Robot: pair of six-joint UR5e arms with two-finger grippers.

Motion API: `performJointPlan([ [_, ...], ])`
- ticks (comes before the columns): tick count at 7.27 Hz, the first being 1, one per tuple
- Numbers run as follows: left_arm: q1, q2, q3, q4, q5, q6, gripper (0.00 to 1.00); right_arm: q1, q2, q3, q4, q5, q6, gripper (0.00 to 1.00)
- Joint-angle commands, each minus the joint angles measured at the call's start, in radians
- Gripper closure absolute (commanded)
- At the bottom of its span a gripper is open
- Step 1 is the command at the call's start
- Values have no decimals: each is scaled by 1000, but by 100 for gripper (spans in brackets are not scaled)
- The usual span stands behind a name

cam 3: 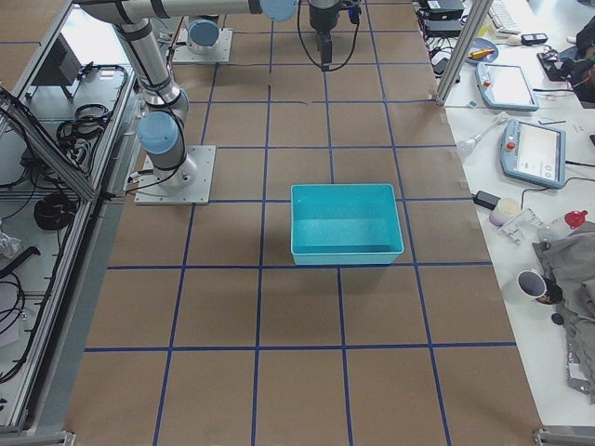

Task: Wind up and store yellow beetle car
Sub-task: 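Drag the held car backward along the table with the left gripper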

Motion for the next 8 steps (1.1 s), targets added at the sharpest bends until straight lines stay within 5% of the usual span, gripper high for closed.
performJointPlan([
  [1, 17, -8, 1, 1, -3, 21, 74, -1, 0, 0, 0, 0, -1, 0],
  [8, 83, -16, 3, 1, -9, 99, 74, -1, 0, 2, 0, 0, -1, 0],
])
